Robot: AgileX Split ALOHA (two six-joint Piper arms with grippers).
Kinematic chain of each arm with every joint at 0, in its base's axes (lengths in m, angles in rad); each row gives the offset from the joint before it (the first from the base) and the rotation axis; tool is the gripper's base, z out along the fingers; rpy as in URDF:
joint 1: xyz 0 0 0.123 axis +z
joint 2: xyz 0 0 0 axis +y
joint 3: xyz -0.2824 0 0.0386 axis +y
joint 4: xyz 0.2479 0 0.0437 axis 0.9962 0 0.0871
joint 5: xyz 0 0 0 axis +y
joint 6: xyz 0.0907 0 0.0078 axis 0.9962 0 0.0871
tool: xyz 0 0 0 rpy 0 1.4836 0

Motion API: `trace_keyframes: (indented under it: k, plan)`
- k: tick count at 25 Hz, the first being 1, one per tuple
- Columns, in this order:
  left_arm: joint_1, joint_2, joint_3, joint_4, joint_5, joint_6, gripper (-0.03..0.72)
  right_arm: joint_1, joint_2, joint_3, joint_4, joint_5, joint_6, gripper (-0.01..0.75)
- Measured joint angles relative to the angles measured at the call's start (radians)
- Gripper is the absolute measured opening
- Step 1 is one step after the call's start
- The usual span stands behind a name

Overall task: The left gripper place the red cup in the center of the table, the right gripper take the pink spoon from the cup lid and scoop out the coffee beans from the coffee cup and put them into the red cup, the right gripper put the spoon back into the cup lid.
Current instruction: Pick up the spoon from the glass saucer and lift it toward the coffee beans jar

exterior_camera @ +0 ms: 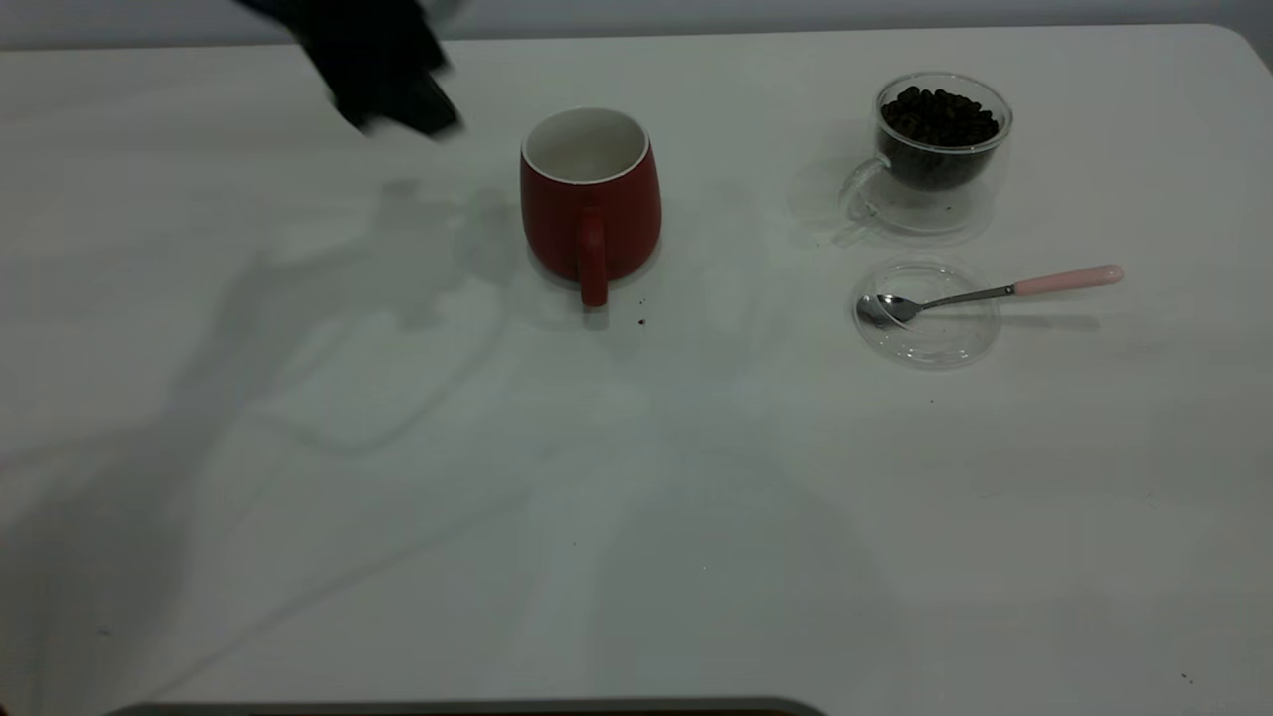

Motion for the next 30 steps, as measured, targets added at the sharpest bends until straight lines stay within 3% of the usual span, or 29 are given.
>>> trace_keyframes:
  k: [4, 10, 15, 23, 30]
  plan:
    - [0.065, -0.15, 0.0, 0.219, 0.179, -0.302, 0.519, 0.0, 0.0, 0.0, 0.0, 0.0, 0.0, 0.587]
    - [0.106, -0.4, 0.0, 0.518, 0.522, -0.843, 0.519, 0.0, 0.0, 0.0, 0.0, 0.0, 0.0, 0.587]
    - [0.106, -0.603, 0.0, 0.621, 0.765, -1.133, 0.519, 0.0, 0.0, 0.0, 0.0, 0.0, 0.0, 0.587]
    - [0.106, -0.903, 0.098, 0.627, 0.785, -1.309, 0.519, 0.0, 0.0, 0.0, 0.0, 0.001, 0.0, 0.587]
    - [0.106, -1.241, 0.521, 0.628, 0.785, -1.503, 0.519, 0.0, 0.0, 0.0, 0.0, 0.001, 0.0, 0.587]
